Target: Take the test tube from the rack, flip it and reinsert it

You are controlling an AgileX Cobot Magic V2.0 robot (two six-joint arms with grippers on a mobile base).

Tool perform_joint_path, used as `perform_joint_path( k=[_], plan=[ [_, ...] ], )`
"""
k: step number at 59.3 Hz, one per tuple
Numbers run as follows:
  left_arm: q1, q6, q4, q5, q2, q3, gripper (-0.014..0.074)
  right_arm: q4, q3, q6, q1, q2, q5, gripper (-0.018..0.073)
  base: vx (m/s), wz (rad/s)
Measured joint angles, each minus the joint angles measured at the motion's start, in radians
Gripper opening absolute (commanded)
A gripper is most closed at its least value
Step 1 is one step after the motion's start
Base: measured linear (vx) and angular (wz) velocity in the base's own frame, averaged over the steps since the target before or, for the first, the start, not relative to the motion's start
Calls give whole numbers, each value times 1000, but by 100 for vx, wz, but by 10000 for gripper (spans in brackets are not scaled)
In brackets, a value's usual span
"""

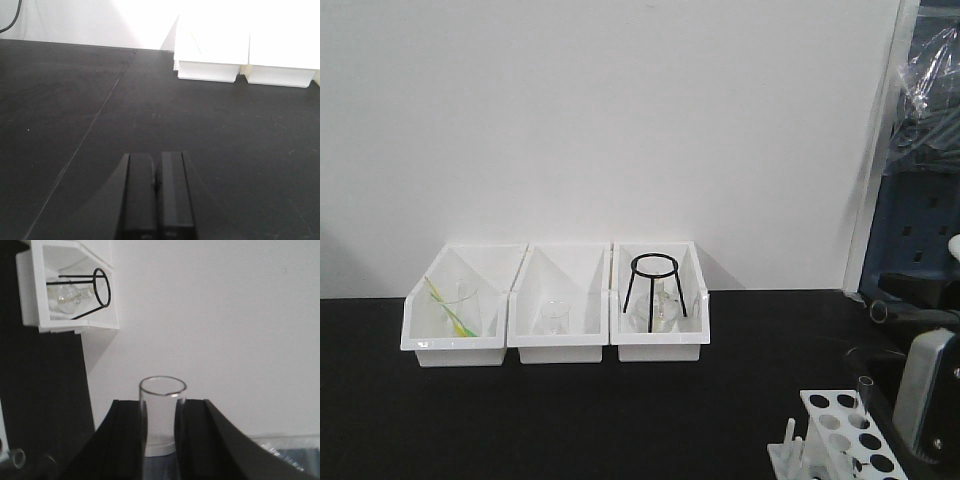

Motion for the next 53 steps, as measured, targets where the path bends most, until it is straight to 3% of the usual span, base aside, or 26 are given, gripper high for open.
perform_joint_path(
  k=[4, 13, 18, 25, 39, 53],
  plan=[
    [0, 0, 0, 0, 0, 0, -6, 138, 0, 144, 0, 0, 9, -4, 0, 0],
    [0, 0, 0, 0, 0, 0, -6, 666, -1, 539, 0, -3, 140, -4, 0, 0],
    [0, 0, 0, 0, 0, 0, -6, 849, 2, 592, -2, -3, 187, -4, 0, 0],
    [0, 0, 0, 1, 0, 0, -6, 907, 42, 550, -3, -3, 61, -4, 0, 0],
    [0, 0, 0, 1, 0, 0, -6, 1051, 284, 364, -3, 31, -462, -4, 0, 0],
    [0, 0, 0, 5, 0, 0, -6, 1128, 361, 293, -3, 178, -684, -4, 0, 0]
  ],
)
